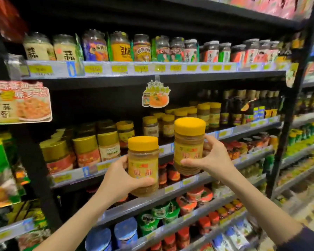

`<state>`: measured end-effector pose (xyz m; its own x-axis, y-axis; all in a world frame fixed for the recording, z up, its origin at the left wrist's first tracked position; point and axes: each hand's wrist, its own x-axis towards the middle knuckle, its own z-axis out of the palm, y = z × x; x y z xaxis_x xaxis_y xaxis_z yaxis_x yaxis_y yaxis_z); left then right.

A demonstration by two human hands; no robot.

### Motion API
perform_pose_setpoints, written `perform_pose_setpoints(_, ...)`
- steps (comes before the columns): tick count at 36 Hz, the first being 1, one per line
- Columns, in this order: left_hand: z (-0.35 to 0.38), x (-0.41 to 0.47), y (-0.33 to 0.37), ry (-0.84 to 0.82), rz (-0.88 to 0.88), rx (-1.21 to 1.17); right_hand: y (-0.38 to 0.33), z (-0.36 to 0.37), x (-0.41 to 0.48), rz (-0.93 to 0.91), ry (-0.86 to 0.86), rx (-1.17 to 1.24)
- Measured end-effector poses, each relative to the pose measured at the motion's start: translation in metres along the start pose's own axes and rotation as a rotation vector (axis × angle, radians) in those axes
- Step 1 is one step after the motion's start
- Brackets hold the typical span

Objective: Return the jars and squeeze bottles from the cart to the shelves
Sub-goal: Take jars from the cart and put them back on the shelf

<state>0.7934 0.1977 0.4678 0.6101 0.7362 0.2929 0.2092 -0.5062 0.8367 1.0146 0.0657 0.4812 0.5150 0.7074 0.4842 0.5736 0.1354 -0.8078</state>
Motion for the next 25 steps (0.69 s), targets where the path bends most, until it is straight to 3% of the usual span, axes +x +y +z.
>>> perform_pose_setpoints(11, -0.030, 0.037, -0.034, 0.132, -0.102, 0.062, 0.027, 0.076, 0.101, -0.074, -0.089, 0.056)
perform_pose_setpoints(25, -0.067, 0.020, -0.043, 0.272, -0.213, 0.065, 0.030, 0.164, 0.158, -0.055, -0.278, 0.145)
